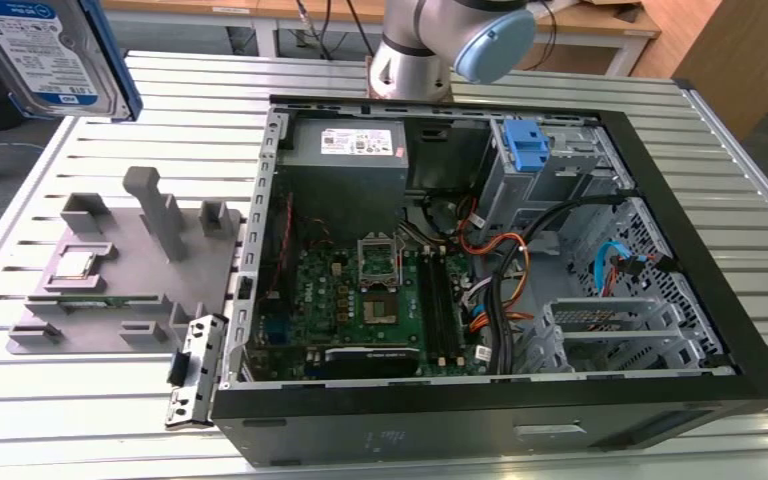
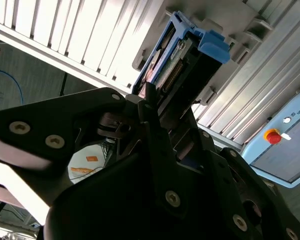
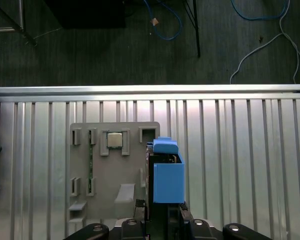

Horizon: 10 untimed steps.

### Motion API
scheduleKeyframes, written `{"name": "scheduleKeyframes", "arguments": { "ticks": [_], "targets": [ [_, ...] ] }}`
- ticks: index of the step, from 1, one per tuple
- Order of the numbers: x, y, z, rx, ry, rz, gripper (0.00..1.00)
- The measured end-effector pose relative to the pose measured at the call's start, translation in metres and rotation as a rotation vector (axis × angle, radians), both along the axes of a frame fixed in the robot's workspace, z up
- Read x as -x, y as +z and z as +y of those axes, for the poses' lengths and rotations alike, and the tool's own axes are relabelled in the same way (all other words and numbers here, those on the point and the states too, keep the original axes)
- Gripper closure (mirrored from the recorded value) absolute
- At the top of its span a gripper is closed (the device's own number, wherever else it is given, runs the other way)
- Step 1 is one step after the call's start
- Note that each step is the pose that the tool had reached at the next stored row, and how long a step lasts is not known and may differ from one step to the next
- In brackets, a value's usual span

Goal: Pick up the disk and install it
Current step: 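Pick up the disk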

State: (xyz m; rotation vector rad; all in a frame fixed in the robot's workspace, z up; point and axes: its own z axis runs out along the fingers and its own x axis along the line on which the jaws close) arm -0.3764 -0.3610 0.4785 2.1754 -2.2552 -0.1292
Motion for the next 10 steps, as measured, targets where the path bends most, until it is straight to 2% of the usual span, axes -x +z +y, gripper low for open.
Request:
{"name": "scheduleKeyframes", "arguments": {
  "ticks": [10],
  "targets": [
    [-0.0146, 0.0, 0.0, -0.0001, 0.0, 0.003, 0.65]
  ]
}}
